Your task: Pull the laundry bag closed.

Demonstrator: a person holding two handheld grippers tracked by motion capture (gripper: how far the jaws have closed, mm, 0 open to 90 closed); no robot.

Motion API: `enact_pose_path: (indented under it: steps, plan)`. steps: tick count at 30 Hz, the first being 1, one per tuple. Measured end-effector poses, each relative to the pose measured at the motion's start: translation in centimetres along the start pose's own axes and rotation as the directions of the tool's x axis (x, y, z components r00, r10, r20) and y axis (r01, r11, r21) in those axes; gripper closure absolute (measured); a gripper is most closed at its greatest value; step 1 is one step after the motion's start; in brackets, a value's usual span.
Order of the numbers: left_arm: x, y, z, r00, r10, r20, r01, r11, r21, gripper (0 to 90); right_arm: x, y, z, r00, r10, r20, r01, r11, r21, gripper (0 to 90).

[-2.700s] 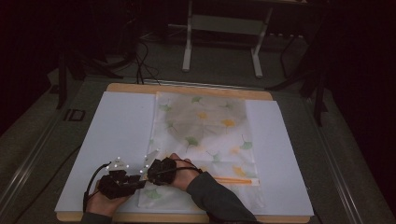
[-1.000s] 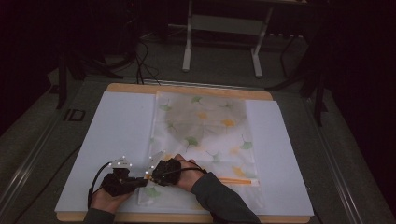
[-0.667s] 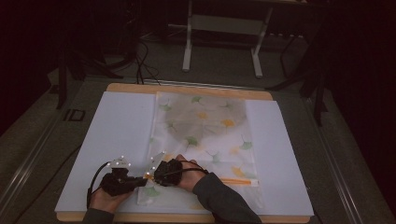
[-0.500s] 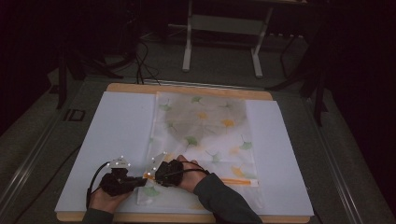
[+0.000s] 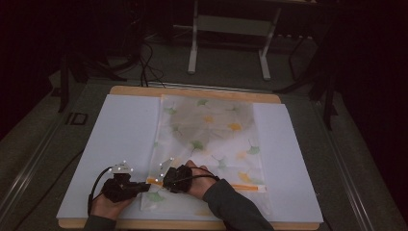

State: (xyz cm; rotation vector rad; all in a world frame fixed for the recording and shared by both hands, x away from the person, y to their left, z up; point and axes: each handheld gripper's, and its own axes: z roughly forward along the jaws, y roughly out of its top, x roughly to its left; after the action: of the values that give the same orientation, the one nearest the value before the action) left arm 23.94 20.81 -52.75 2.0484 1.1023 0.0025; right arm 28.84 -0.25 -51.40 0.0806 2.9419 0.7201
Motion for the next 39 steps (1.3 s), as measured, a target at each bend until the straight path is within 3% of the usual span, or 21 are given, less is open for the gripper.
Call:
enact_pose_path:
  steps: [39]
  plan:
    - [0.1,-0.1,-0.2,1.0,-0.003,-0.007,0.003,0.9999,-0.012,87.4,-0.1,-2.9,-1.7,0.9995,0.01,0.031,-0.012,0.999,0.051,84.3]
